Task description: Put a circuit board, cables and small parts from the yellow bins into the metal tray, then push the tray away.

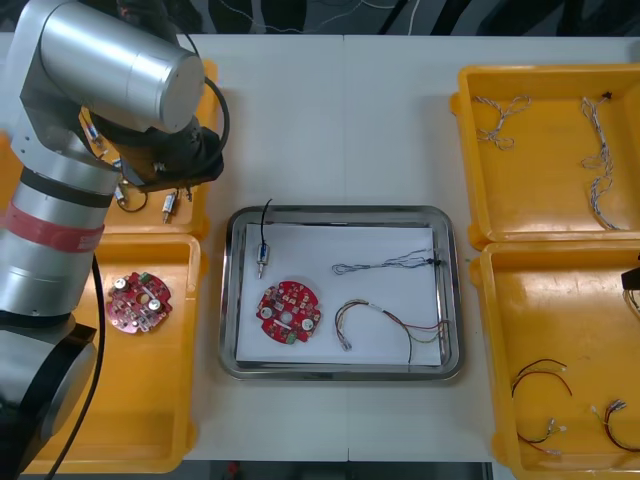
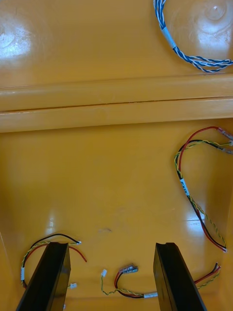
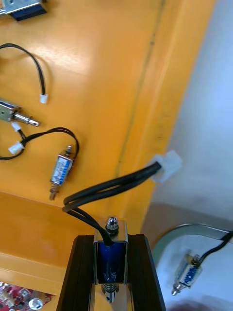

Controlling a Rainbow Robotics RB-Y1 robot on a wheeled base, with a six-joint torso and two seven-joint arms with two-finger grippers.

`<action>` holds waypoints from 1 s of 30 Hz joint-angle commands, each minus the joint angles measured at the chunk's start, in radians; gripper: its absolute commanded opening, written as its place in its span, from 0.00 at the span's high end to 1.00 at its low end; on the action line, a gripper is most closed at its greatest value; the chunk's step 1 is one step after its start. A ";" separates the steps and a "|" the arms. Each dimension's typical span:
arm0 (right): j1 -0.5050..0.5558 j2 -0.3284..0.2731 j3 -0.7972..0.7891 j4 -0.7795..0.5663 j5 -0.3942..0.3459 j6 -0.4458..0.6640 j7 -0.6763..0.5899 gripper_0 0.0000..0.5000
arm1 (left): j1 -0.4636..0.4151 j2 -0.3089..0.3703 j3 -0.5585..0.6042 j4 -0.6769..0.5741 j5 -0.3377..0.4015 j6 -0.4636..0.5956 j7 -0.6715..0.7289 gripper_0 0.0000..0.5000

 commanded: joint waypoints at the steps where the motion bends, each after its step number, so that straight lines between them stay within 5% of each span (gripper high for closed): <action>1: 0.010 -0.026 -0.037 -0.032 -0.002 0.006 -0.035 0.00 | -0.002 -0.081 -0.034 -0.049 -0.078 0.009 0.126 1.00; 17: 0.010 -0.026 -0.037 -0.032 -0.001 0.008 -0.042 0.00 | 0.000 -0.264 -0.117 -0.049 -0.270 0.009 0.179 1.00; 30: 0.012 -0.026 -0.040 -0.032 0.001 0.015 -0.046 0.00 | 0.052 -0.282 -0.276 -0.047 -0.237 0.009 0.297 1.00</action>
